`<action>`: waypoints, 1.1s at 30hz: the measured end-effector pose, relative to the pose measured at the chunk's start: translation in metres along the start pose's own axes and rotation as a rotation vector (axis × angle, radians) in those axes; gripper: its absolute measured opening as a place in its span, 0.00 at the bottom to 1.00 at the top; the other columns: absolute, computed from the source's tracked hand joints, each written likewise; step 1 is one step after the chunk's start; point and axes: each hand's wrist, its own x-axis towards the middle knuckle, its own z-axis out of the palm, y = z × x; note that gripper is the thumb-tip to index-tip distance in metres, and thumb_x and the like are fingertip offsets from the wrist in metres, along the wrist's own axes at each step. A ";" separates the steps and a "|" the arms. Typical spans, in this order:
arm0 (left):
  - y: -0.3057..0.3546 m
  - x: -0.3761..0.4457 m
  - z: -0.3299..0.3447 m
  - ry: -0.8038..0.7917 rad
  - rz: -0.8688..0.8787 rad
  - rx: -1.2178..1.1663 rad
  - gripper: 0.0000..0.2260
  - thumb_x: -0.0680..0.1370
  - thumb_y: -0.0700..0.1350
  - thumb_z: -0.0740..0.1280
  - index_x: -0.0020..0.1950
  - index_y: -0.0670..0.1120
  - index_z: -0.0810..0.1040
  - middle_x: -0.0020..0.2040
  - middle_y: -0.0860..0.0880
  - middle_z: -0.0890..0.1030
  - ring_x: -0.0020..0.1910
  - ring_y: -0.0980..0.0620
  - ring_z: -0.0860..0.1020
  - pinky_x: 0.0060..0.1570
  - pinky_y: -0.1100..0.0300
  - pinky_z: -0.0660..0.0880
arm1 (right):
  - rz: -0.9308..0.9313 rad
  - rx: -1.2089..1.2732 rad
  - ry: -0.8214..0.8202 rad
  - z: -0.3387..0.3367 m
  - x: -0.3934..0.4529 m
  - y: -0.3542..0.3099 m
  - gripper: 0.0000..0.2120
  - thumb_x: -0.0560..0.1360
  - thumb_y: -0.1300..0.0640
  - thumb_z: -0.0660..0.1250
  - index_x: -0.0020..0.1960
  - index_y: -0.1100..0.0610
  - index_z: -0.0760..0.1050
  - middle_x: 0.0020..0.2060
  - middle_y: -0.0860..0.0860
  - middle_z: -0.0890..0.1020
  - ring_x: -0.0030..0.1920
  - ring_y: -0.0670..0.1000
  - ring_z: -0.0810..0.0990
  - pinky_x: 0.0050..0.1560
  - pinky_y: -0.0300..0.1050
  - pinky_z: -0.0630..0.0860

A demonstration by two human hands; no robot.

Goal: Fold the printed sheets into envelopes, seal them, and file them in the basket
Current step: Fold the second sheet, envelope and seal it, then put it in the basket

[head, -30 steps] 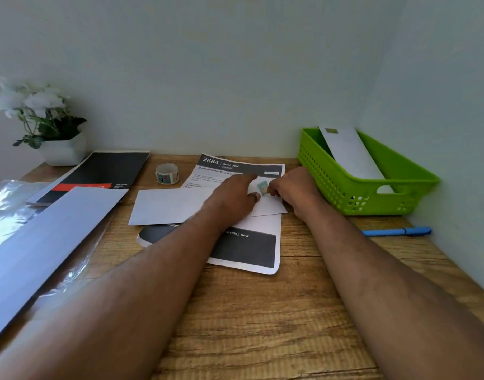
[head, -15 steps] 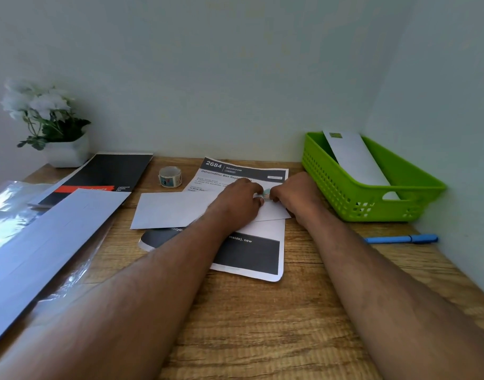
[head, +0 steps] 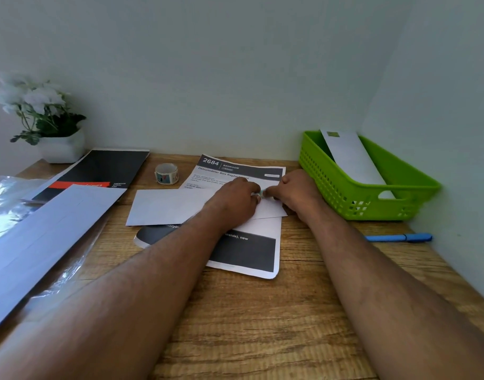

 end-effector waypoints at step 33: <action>0.002 -0.001 -0.002 -0.012 -0.012 0.021 0.17 0.83 0.44 0.56 0.72 0.47 0.71 0.70 0.43 0.71 0.68 0.46 0.69 0.65 0.55 0.66 | -0.193 -0.052 -0.309 -0.016 0.010 0.013 0.11 0.71 0.59 0.75 0.53 0.57 0.83 0.43 0.45 0.83 0.38 0.38 0.77 0.38 0.30 0.69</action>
